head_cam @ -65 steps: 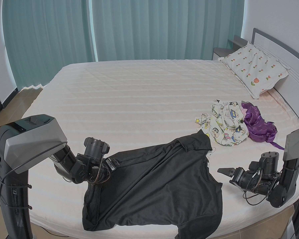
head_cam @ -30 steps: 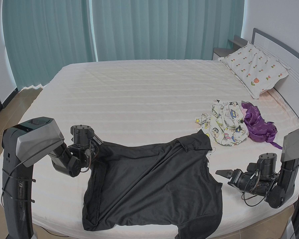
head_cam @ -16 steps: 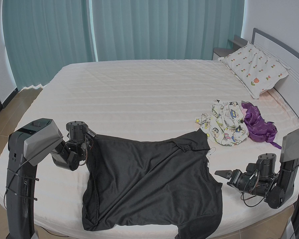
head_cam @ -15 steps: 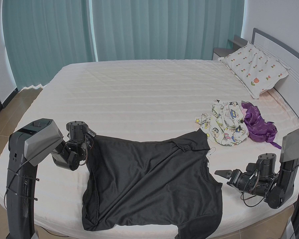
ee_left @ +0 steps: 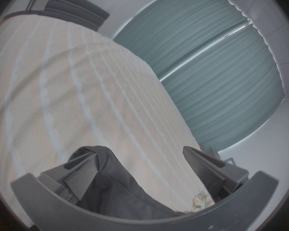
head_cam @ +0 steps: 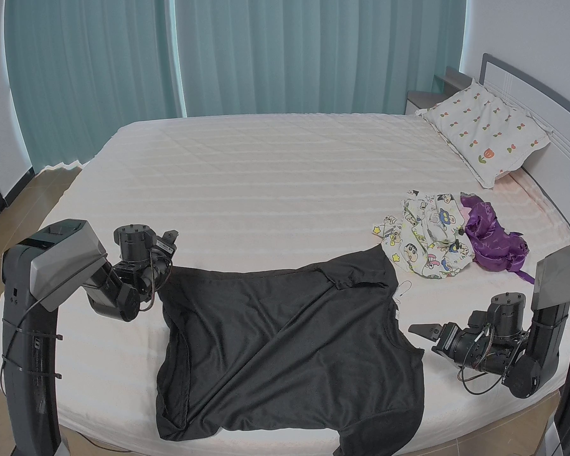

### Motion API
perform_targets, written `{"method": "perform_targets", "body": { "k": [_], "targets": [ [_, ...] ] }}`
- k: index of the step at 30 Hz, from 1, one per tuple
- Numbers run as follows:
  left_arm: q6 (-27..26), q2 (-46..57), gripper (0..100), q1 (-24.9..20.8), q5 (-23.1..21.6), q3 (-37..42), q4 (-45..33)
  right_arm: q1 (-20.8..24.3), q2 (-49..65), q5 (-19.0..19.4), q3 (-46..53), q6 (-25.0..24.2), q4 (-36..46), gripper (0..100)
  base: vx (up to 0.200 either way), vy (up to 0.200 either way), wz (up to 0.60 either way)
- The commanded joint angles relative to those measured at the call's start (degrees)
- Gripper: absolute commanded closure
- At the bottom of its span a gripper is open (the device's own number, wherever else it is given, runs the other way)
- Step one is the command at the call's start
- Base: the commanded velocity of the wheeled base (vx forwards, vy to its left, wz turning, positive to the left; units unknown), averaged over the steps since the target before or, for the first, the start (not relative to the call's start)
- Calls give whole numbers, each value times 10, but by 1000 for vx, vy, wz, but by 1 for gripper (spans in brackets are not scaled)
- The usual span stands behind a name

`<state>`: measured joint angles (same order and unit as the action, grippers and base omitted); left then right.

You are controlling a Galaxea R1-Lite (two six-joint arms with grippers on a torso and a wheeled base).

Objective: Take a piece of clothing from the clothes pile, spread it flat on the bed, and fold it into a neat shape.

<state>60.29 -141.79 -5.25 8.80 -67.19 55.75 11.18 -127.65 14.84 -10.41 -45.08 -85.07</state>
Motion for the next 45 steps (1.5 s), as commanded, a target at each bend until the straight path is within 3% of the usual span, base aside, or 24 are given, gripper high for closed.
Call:
{"method": "perform_targets", "body": {
  "k": [1, 4, 9, 17, 19, 28, 40, 43, 45],
  "targets": [
    [18, 67, 0, 9, -54, 58, -1, -1, -3, 0, -5, -1, -5, 0, 0, 0, 0],
    [27, 88, 0, 12, -93, 80, -2, -5, -1, 0, -7, -1, -27, 0, 0, 0, 0],
    [103, 118, 0, 38, -179, 92, -6, -5, -2, 0, -5, -1, -39, 0, 0, 0, 0],
    [170, 139, 0, 82, -300, 116, -5, 0, 6, 0, -11, -28, -41, 0, 0, 0, 0],
    [188, 140, 0, 91, -313, 116, -3, 0, 5, 0, -11, -29, -41, 0, 0, 0, 0],
    [195, 136, 0, 102, -353, 117, -4, -1, -4, 1, -5, -31, -41, 0, 0, 0, 0],
    [188, 135, 0, 102, -352, 116, -6, -1, -8, 0, -5, -41, -41, 0, 0, 0, 0],
    [156, 139, 0, 101, -351, 117, -27, -2, -8, -1, -4, -41, -42, 0, 0, 0, 0],
    [79, 149, 0, 101, -338, 109, -115, -4, -8, -1, -4, -41, -42, 0, 0, 0, 0]
  ]
}}
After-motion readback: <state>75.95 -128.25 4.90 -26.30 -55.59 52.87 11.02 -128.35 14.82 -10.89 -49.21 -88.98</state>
